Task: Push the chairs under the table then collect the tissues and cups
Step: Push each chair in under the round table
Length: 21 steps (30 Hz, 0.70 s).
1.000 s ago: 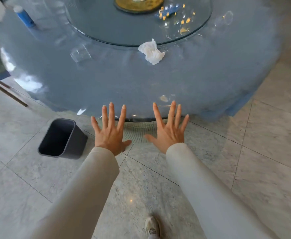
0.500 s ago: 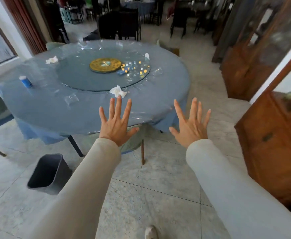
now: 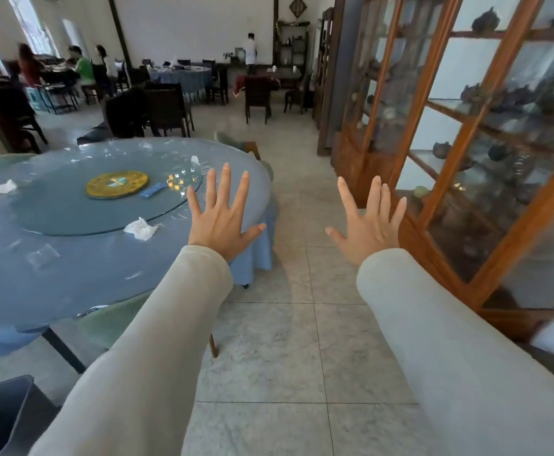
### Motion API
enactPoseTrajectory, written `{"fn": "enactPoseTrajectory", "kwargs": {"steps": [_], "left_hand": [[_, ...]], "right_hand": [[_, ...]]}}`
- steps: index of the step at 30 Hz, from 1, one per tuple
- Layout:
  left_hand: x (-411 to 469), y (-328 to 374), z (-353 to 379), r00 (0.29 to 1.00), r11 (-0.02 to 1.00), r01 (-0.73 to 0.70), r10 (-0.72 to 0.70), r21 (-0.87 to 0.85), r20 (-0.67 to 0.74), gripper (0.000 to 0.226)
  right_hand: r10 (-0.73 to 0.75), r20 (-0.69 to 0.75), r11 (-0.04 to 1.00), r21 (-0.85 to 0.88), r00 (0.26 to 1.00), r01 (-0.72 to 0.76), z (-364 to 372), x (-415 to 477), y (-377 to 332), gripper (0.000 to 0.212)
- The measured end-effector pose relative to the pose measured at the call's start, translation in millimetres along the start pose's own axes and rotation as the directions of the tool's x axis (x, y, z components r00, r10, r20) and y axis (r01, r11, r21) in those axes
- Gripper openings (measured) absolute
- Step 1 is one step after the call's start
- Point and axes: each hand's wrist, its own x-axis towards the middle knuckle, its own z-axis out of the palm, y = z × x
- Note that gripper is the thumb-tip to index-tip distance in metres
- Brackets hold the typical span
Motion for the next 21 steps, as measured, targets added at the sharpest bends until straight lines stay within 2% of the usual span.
{"fn": "enactPoseTrajectory", "kwargs": {"steps": [6, 10, 15, 21], "left_hand": [[51.7, 69.4, 14.7, 1.000, 1.000, 0.006, -0.006, 0.004, 0.014, 0.096], [87.3, 92.2, 35.1, 1.000, 0.999, -0.019, 0.018, 0.031, 0.017, 0.098], [156.4, 108.4, 74.8, 1.000, 1.000, -0.015, 0.015, 0.026, 0.020, 0.097], [265.0, 111.9, 144.3, 0.999, 0.999, -0.040, 0.040, -0.002, 0.019, 0.097]], "right_hand": [[0.045, -0.015, 0.998, -0.039, 0.999, -0.045, 8.7, 35.6, 101.8, 0.093], [0.098, 0.006, 0.994, -0.040, 0.995, -0.098, 28.4, 73.9, 144.9, 0.089], [0.082, 0.019, 0.996, -0.020, 0.996, -0.081, 72.2, 135.8, 164.3, 0.083], [0.072, -0.005, 0.997, -0.016, 0.997, -0.072, 135.2, 243.1, 165.9, 0.086]]}}
